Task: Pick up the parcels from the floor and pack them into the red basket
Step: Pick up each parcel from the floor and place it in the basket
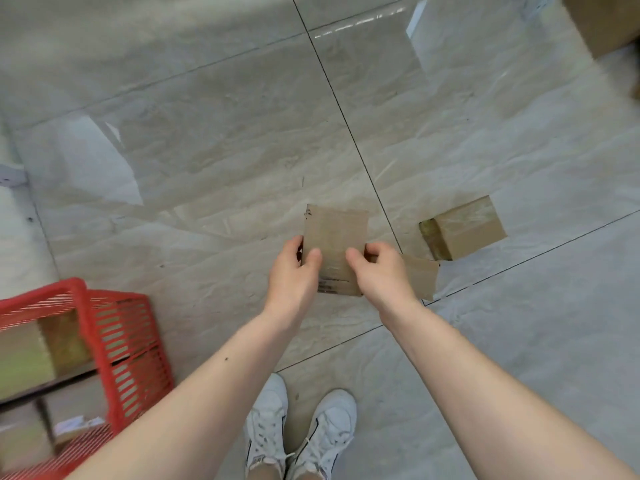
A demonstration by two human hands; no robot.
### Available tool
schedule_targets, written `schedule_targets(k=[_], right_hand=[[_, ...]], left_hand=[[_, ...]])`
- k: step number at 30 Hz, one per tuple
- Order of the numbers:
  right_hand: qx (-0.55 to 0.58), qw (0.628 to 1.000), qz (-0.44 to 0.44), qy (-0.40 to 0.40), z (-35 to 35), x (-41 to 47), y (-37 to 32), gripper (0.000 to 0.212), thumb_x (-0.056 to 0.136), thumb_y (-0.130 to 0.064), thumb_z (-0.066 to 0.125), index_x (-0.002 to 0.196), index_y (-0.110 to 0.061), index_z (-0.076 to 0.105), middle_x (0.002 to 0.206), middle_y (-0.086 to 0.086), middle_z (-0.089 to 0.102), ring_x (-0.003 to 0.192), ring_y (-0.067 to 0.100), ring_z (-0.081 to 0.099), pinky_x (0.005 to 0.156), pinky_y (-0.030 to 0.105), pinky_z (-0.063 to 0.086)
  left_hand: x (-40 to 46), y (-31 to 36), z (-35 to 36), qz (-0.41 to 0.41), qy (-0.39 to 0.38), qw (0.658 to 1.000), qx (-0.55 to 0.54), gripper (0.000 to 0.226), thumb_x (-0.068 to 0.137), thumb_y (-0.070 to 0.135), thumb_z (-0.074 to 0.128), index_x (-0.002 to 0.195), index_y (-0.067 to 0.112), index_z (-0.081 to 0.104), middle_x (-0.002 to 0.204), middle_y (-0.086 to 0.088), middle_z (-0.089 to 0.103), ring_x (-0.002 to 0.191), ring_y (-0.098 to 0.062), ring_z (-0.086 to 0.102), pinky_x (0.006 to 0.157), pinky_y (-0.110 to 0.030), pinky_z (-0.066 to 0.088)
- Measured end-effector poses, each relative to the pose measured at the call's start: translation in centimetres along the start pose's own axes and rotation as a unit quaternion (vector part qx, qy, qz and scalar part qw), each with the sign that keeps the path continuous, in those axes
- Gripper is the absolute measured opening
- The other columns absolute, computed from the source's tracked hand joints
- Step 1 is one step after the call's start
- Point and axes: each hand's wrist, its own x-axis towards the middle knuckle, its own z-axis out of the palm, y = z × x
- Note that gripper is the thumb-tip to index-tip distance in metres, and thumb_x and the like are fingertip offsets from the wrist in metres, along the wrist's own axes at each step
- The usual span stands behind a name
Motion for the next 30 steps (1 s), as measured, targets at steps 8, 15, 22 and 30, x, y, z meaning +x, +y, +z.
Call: schedule_targets(k=[8, 15, 22, 30], right_hand=[[0.005, 0.998, -0.056, 0.015, -3.0, -8.6, -7.6, 0.025, 0.084, -0.039, 0.067, 0.1, -0.019, 0.061, 0.106, -0.001, 0.067, 0.1, 0.02, 0.064, 0.088, 0.039, 0.053], [0.031, 0.993, -0.112, 0.018, -2.6, -13.9, -11.2, 0.02, 0.084, -0.036, 0.07, 0.081, -0.026, 0.053, 0.092, -0.005, 0.067, 0.095, 0.021, 0.067, 0.091, 0.047, 0.054], [0.016, 0.988, -0.155, -0.026, -0.4, -18.3, -10.8, 0.018, 0.087, -0.03, 0.07, 0.086, -0.024, 0.053, 0.094, -0.002, 0.065, 0.099, 0.023, 0.066, 0.091, 0.047, 0.054], [-0.016, 0.981, -0.172, -0.092, 6.2, -23.8, -8.8, 0.021, 0.087, -0.026, 0.07, 0.079, -0.024, 0.051, 0.085, -0.005, 0.061, 0.085, 0.018, 0.061, 0.076, 0.038, 0.05]], left_hand=[[-7.5, 8.3, -5.9, 0.037, 0.071, 0.996, -0.025, 0.039, 0.08, 0.036, 0.063, 0.116, 0.021, 0.057, 0.12, -0.003, 0.063, 0.111, -0.02, 0.061, 0.097, -0.048, 0.051], [-11.5, 10.5, -9.9, 0.063, 0.092, 0.993, -0.032, 0.028, 0.082, 0.028, 0.065, 0.109, 0.024, 0.055, 0.119, -0.003, 0.064, 0.108, -0.022, 0.062, 0.096, -0.048, 0.051], [-15.5, 7.8, -13.4, 0.066, 0.132, 0.986, -0.076, 0.02, 0.087, 0.022, 0.066, 0.102, 0.028, 0.054, 0.117, -0.001, 0.065, 0.109, -0.021, 0.062, 0.097, -0.049, 0.05], [-20.5, 2.1, -19.8, 0.044, 0.193, 0.972, -0.13, 0.019, 0.086, 0.017, 0.068, 0.101, 0.025, 0.057, 0.111, -0.001, 0.068, 0.106, -0.021, 0.065, 0.095, -0.047, 0.052]])
